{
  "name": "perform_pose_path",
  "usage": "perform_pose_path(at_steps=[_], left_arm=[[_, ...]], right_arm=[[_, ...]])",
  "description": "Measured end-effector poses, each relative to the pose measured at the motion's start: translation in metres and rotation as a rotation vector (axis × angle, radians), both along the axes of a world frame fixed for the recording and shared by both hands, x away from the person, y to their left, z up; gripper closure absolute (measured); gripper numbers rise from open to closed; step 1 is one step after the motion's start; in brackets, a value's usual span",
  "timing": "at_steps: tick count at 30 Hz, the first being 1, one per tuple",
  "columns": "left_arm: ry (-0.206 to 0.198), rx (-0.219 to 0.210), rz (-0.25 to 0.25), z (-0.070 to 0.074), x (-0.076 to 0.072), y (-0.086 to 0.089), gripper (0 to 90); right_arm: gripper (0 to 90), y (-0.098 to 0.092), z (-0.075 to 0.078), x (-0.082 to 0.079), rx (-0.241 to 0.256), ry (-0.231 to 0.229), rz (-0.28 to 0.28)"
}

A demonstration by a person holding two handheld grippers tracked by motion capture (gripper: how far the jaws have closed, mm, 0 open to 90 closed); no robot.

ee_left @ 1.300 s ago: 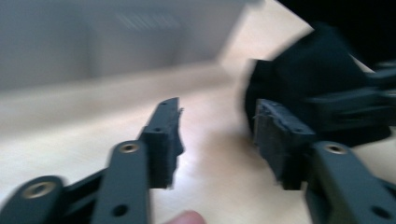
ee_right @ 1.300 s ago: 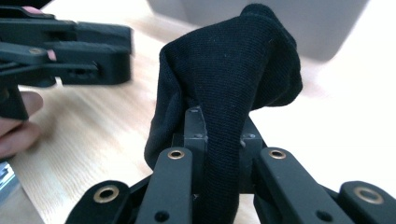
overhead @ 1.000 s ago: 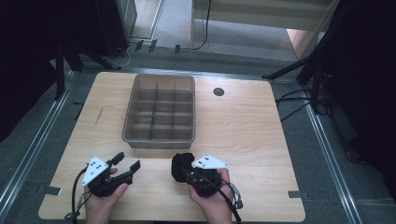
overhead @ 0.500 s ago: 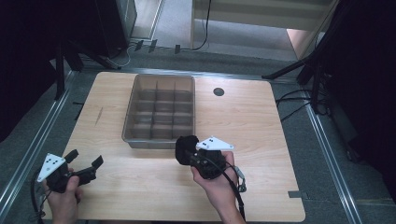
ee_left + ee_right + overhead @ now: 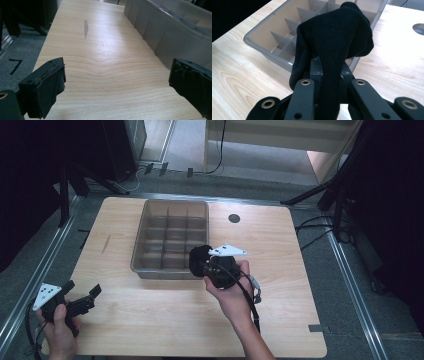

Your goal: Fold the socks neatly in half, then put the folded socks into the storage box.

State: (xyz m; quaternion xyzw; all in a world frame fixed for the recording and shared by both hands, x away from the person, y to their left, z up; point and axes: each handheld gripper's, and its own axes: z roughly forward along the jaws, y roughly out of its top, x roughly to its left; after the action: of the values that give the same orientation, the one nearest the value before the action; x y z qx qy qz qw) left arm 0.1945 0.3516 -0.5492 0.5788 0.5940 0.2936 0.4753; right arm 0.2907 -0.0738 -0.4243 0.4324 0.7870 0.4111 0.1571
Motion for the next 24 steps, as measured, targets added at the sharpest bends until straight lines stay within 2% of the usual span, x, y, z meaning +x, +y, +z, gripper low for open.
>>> perform_pose_path(at_steps=[9,12,24], left_arm=[[0.006,0.0,-0.008,0.0,0.001,0.0,1.2],[0.004,0.001,-0.006,0.0,0.0,-0.001,1.2],[0.008,0.01,-0.011,-0.001,0.002,-0.002,1.2]], right_arm=[[79.3,0.003,0.003,0.016,-0.017,0.01,-0.011],[79.3,0.002,0.002,0.022,-0.011,0.024,-0.014],[79.3,0.008,-0.005,0.041,-0.042,0.05,-0.023]])
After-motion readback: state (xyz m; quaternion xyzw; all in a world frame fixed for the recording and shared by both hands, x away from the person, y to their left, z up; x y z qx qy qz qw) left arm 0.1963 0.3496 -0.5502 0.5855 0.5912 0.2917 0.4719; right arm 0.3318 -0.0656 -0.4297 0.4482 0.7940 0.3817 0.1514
